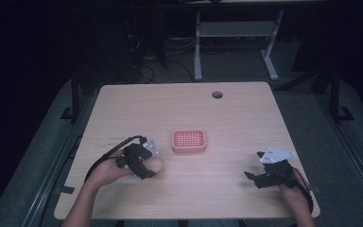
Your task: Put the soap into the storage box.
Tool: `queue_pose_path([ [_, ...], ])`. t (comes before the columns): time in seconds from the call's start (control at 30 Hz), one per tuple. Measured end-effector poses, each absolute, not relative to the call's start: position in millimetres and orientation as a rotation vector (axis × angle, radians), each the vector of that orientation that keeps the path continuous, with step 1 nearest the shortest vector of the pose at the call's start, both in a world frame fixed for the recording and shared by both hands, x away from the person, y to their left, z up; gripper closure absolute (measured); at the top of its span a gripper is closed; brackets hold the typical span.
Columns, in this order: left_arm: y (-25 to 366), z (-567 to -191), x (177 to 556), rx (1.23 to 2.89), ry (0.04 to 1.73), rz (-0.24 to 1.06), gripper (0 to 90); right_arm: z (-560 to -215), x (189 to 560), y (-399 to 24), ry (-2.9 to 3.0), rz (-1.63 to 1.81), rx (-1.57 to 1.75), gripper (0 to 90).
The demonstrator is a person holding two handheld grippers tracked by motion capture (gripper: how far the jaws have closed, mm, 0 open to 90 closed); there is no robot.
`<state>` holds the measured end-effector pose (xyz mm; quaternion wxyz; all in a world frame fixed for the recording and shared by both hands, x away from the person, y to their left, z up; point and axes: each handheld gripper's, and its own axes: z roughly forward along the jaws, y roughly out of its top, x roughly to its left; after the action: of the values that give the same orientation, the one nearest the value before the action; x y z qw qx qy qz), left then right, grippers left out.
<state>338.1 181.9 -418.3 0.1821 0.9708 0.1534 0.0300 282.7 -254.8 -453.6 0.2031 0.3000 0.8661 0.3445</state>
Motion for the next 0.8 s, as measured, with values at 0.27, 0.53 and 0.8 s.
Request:
queue_pose_path([
  [0.27,174,-415,343,2.759,0.413,0.08,31.9,-453,283,-253,2.418,0.97,0.835,14.0],
  [0.53,168,-411,347,2.763,0.398,0.081,31.9,-453,283,-253,2.416,0.971,0.834,14.0],
  [0.8,161,-407,350,2.776,0.378,0.088,31.9,-453,283,-252,2.418,0.975,0.829,14.0],
])
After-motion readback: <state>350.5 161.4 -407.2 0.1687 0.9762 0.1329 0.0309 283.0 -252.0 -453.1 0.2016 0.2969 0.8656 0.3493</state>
